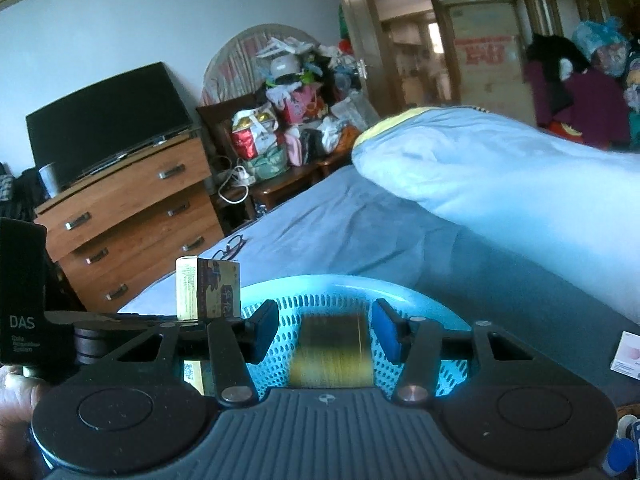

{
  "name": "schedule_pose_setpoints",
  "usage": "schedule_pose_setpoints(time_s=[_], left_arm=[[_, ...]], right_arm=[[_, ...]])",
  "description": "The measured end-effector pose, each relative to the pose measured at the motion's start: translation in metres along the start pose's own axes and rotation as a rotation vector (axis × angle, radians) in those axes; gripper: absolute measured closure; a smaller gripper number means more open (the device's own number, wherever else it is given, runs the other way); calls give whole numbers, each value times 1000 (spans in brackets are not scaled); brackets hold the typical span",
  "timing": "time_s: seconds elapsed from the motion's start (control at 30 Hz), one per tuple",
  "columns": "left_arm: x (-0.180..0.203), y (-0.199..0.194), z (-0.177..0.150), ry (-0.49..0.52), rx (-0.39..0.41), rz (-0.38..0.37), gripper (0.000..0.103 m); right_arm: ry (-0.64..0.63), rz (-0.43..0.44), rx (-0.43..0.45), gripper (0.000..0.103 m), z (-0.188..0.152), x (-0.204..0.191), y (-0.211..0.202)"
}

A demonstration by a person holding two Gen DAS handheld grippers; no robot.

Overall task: Organize objects
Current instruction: 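Carry the yellow box to the basket and open the left tool while right carries black box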

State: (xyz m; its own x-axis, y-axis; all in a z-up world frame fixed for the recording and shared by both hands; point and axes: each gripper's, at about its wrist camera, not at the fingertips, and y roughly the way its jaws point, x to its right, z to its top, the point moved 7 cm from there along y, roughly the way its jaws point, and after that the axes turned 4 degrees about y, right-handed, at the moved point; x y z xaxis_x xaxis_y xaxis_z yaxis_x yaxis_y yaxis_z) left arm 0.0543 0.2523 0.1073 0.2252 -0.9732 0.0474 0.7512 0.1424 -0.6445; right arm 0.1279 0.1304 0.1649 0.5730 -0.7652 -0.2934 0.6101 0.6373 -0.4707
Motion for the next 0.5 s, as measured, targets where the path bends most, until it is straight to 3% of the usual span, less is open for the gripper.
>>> schedule_pose_setpoints(time_s=[0.07, 0.17, 0.2, 0.27, 0.33, 0.4, 0.5], left_arm=[[1, 1, 0, 3, 5, 2, 60], [0, 0, 0, 12, 29, 23, 46], [-3, -2, 1, 10, 51, 45, 44], [-18, -10, 3, 1, 132, 103, 29], [-41, -10, -4, -9, 170, 179, 24], [-58, 0, -14, -12, 141, 224, 27], [-70, 17, -28, -17, 81, 262, 41]], right_arm=[[-1, -11, 12, 20, -1, 1, -1], [-31, -47, 55, 12, -2, 3, -6], [-51, -63, 75, 11, -3, 5, -7], [-120, -104, 124, 8, -11, 11, -12], [-173, -152, 172, 3, -25, 24, -17], [-177, -184, 178, 2, -42, 41, -17], [-97, -210, 169, 2, -66, 61, -13]])
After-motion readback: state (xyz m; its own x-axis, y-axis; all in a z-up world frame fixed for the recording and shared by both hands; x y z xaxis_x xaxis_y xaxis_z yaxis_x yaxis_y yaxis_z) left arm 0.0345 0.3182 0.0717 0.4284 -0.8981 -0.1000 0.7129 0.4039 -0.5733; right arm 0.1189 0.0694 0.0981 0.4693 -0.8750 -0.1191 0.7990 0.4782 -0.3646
